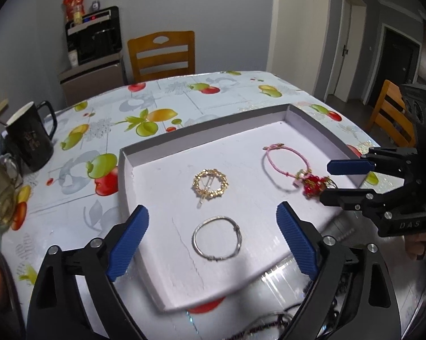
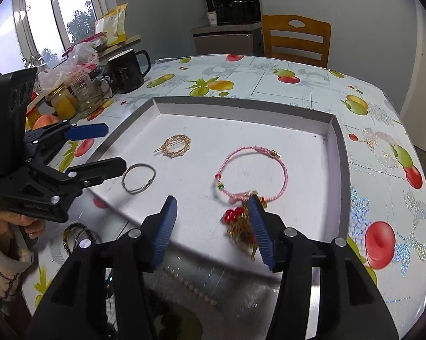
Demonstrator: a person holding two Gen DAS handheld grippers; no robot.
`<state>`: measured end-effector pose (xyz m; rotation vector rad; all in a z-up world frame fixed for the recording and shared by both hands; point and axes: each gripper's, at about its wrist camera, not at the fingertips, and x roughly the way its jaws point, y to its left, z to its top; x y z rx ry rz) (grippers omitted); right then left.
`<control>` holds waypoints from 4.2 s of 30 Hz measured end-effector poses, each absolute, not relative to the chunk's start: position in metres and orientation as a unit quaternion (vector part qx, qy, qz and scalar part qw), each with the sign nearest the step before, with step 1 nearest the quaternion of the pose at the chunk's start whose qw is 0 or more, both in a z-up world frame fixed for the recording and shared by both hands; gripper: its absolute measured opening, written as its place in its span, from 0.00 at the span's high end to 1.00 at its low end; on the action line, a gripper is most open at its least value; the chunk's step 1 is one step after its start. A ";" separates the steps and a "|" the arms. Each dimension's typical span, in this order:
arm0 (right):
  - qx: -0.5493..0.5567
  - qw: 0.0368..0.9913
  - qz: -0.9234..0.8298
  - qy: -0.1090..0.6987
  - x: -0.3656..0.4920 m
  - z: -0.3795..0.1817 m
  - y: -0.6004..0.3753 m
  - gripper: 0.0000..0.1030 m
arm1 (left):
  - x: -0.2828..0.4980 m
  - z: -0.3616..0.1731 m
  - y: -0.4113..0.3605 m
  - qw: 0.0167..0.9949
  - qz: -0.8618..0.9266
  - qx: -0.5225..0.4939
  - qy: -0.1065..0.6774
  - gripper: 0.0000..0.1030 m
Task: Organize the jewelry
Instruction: 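Lower the pink cord bracelet into the tray and open the right gripper, then grasp a black bead bracelet with the left gripper while the right gripper reaches toward black beads, then carry the blue beaded bracelet and large black bead bracelet over the tray with both grippers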
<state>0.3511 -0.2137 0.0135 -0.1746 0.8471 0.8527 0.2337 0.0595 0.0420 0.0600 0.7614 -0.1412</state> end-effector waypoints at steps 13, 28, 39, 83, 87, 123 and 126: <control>-0.066 0.829 0.409 0.374 0.316 0.023 -0.241 0.49 | 0.186 0.048 0.057 0.932 -0.086 0.033 0.350 0.09; -0.077 0.824 0.414 0.379 0.287 0.011 -0.255 0.49 | 0.156 0.032 0.044 0.924 -0.126 0.043 0.359 0.10; -0.069 0.822 0.412 0.387 0.284 0.004 -0.260 0.49 | 0.147 0.021 0.003 0.907 -0.194 0.084 0.364 0.22; -0.119 0.805 0.422 0.400 0.255 -0.011 -0.246 0.65 | 0.156 0.027 0.008 0.926 -0.180 0.014 0.332 0.92; -0.129 0.804 0.415 0.406 0.256 -0.014 -0.241 0.69 | 0.155 0.027 0.008 0.926 -0.180 0.012 0.331 0.92; -0.106 0.833 0.423 0.340 0.252 0.040 -0.254 0.86 | 0.151 0.066 0.041 0.932 -0.177 -0.027 0.314 0.92; -0.107 0.835 0.426 0.330 0.254 0.050 -0.250 0.86 | 0.154 0.074 0.040 0.934 -0.173 -0.017 0.313 0.92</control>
